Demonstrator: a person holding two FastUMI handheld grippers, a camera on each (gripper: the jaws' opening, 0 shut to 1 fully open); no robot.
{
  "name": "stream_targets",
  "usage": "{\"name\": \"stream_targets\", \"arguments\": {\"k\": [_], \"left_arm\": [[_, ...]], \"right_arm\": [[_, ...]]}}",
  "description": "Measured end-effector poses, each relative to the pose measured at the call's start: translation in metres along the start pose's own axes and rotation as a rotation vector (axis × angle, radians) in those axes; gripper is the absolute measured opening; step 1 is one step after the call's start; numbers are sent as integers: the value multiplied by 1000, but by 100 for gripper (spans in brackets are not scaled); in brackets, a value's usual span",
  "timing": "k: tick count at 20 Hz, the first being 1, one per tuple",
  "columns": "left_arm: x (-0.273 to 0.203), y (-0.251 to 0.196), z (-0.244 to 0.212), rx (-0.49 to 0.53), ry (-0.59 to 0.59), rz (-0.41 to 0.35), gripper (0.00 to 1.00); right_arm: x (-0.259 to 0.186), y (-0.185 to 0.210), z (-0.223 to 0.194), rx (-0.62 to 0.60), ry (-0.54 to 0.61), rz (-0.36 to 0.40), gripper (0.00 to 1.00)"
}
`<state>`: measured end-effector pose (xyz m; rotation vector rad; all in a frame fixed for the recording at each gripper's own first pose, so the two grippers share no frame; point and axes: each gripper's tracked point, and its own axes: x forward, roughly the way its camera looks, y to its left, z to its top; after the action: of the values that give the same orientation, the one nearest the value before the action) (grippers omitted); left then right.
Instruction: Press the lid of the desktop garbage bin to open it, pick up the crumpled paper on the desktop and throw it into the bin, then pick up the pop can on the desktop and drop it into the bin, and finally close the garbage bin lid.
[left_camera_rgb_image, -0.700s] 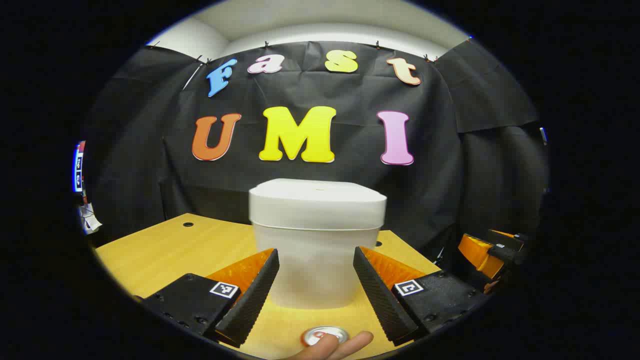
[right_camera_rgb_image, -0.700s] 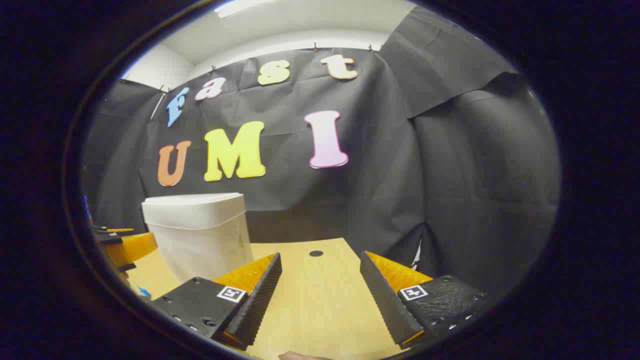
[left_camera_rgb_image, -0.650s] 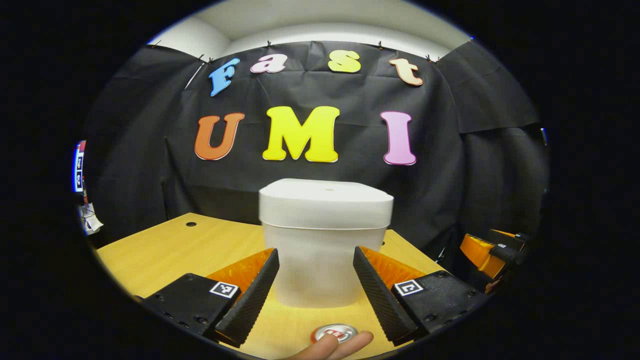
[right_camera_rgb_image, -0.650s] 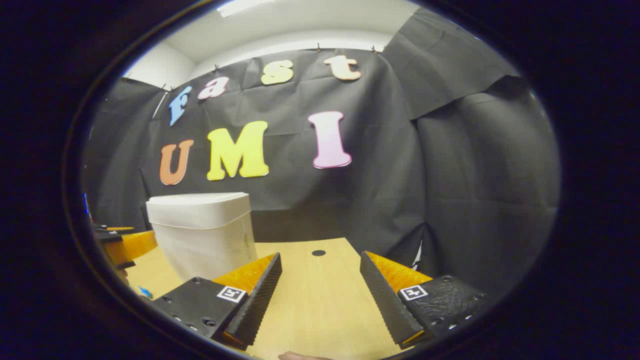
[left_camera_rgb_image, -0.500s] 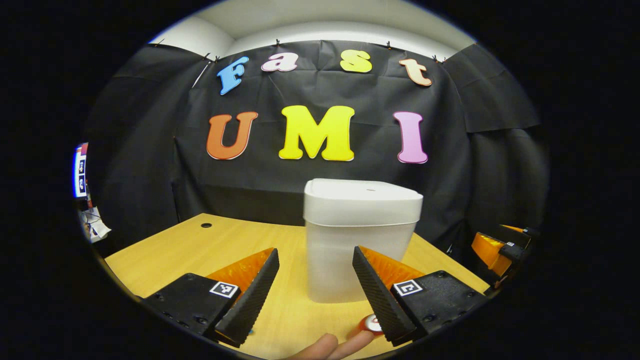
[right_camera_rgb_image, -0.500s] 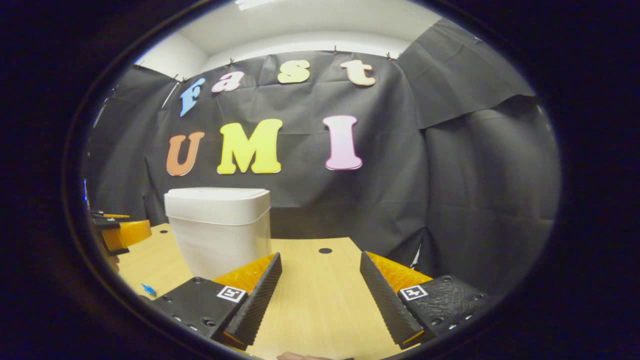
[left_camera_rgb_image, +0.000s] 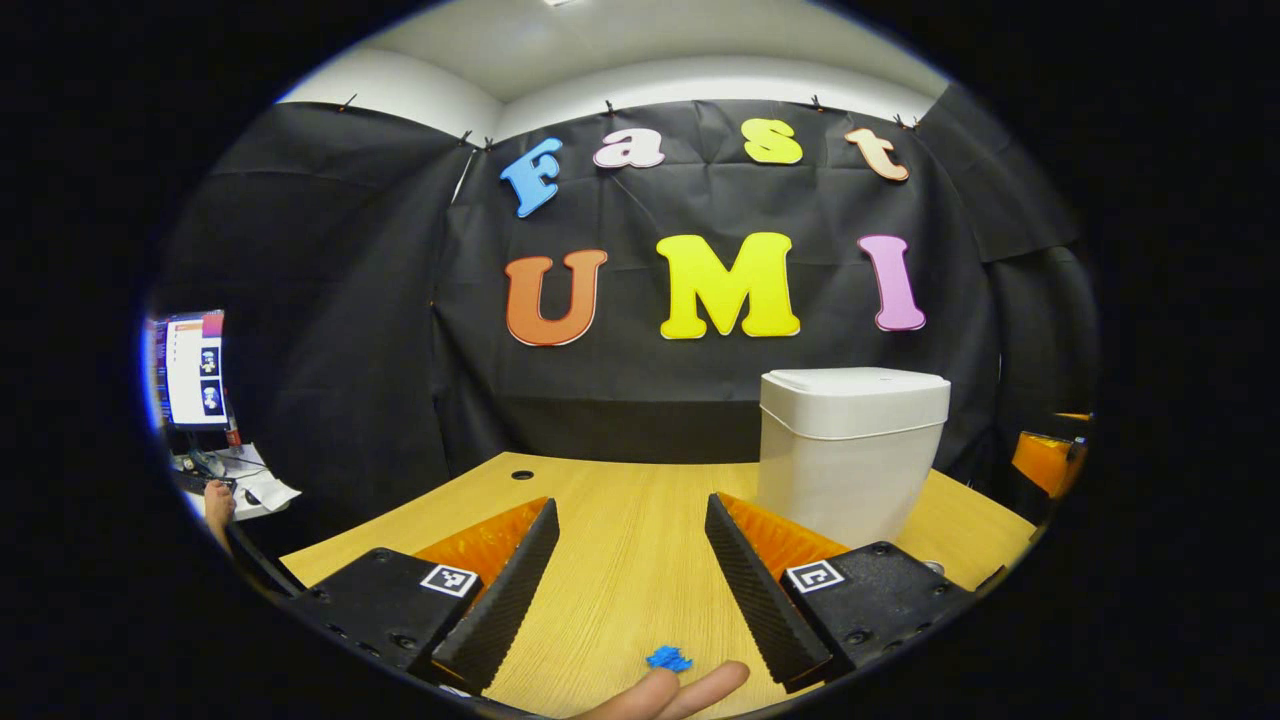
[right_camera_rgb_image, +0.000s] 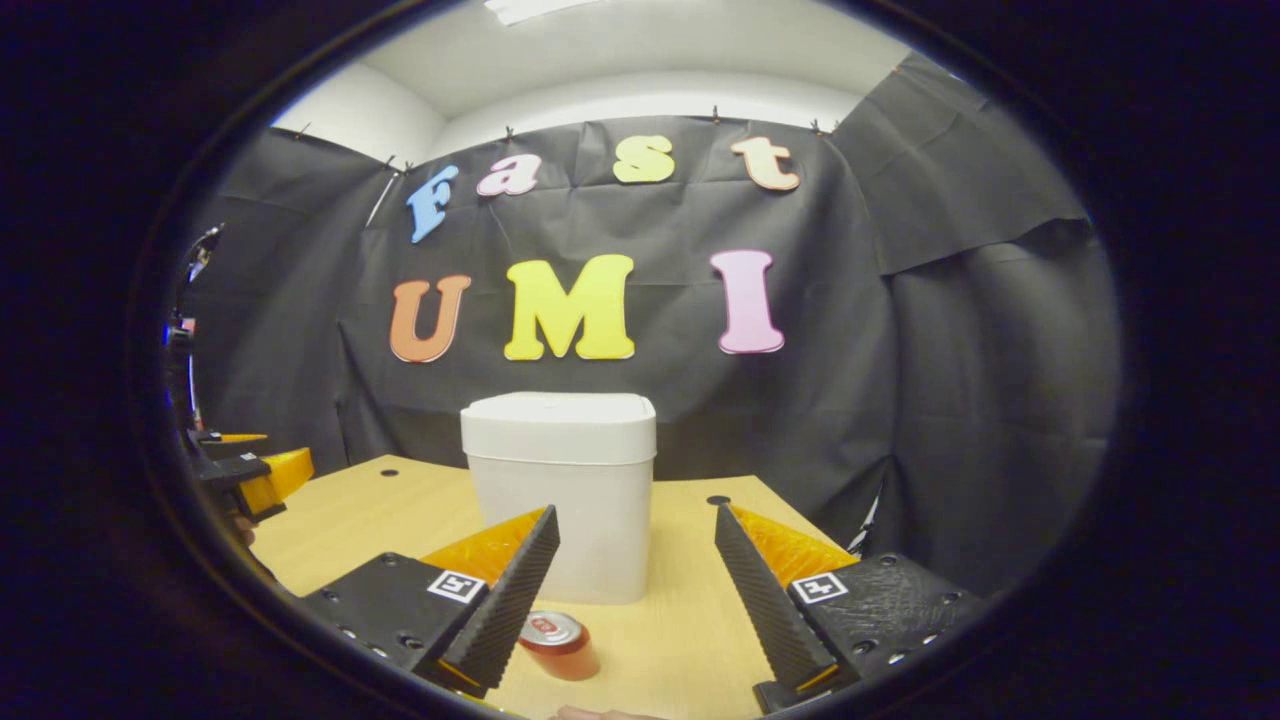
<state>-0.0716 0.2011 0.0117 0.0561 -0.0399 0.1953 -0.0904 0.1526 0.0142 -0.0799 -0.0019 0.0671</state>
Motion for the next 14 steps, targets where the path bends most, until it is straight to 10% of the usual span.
{"name": "stream_targets", "arguments": {"k": [14], "left_arm": [[-13, 20, -26, -35, 41, -42, 96]], "right_arm": [[3, 39, 35, 19, -33, 46, 97]]}}
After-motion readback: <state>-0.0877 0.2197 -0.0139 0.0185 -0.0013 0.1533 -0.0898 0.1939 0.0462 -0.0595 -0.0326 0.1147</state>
